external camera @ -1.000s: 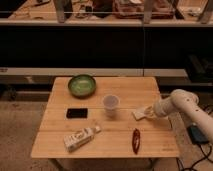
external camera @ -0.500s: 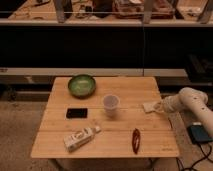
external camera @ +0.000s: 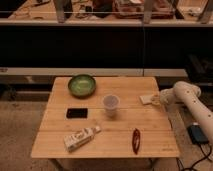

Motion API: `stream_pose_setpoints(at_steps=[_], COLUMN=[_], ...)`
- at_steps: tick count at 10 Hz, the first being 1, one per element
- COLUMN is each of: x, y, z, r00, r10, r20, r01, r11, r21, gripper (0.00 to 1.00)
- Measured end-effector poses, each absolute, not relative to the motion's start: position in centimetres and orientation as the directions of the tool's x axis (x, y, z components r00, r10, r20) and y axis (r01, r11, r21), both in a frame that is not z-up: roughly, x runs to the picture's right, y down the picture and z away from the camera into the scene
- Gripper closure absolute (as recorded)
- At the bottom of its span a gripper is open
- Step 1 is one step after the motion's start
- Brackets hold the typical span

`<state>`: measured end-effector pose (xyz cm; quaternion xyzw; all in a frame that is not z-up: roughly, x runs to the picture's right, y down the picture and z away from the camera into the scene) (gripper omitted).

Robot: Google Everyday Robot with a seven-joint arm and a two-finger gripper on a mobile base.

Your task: Wipe the white sponge on the table

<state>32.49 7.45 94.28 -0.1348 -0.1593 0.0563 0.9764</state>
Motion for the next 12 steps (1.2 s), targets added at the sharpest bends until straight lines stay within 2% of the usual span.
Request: stream_pose_setpoints(at_steps=[3, 6, 12], x=[28.1, 24.0, 25.2], y=[7.8, 9.9, 13.2], z=[94.8, 93.8, 90.4], r00=[0.925, 0.891, 0.886], r10=[0.097, 0.035, -0.023], r20=[0.368, 0.453, 0.462], r01=[0.017, 0.128, 0.207], r11=[0.956, 0.937, 0.913], r21=[-0.294, -0.325, -0.351], gripper=[1.00, 1.00, 1.00])
